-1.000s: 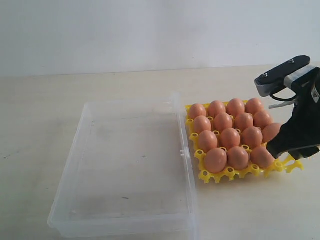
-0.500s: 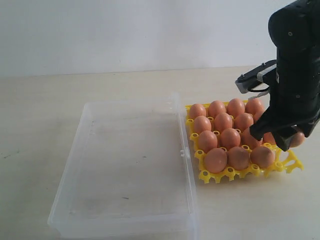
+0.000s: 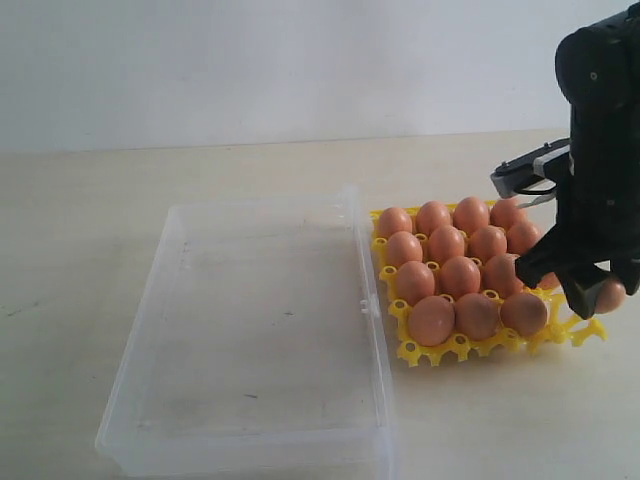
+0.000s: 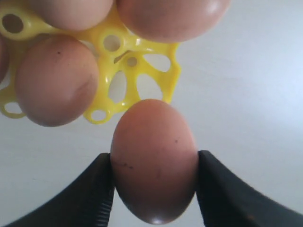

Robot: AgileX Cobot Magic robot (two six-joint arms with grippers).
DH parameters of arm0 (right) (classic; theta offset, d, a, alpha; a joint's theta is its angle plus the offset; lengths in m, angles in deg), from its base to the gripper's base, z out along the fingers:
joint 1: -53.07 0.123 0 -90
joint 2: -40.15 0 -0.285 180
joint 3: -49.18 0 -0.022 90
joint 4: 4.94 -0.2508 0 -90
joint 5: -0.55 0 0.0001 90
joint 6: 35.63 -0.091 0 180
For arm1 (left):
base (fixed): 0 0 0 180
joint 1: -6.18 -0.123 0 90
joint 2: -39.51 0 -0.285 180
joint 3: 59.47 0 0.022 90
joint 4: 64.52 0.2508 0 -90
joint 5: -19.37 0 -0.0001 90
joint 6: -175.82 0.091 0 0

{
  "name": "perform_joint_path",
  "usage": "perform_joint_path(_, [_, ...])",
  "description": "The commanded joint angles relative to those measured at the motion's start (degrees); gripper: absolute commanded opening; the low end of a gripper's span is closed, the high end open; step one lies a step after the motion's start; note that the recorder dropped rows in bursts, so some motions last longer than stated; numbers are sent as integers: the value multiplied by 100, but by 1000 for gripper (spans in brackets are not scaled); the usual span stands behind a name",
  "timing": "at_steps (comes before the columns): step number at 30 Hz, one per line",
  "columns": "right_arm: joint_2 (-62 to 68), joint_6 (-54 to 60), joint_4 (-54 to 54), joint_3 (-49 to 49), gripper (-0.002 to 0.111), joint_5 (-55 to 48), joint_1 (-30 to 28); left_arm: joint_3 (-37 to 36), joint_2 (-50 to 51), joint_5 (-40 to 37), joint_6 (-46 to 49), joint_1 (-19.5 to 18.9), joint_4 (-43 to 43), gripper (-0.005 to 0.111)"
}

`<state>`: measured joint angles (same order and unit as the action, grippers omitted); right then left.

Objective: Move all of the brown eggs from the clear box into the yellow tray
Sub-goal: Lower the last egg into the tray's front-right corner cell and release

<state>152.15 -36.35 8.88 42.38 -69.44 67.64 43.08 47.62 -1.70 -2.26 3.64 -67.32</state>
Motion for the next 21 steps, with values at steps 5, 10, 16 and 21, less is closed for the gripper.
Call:
perform_joint_path(5, [179,72,-37,-31,0,3,-59,23,-32,80,-33,29,-32,0])
perform_joint_path(10, [304,72,4,-31,0,3,-59,23,-32,80,-33,29,-32,0])
perform_joint_path(16, [304,72,27,-31,0,3,-59,23,-32,80,-33,29,-32,0])
perform_joint_path(21, [423,140,12,-31,3,3,-59,23,-32,80,-33,29,-32,0])
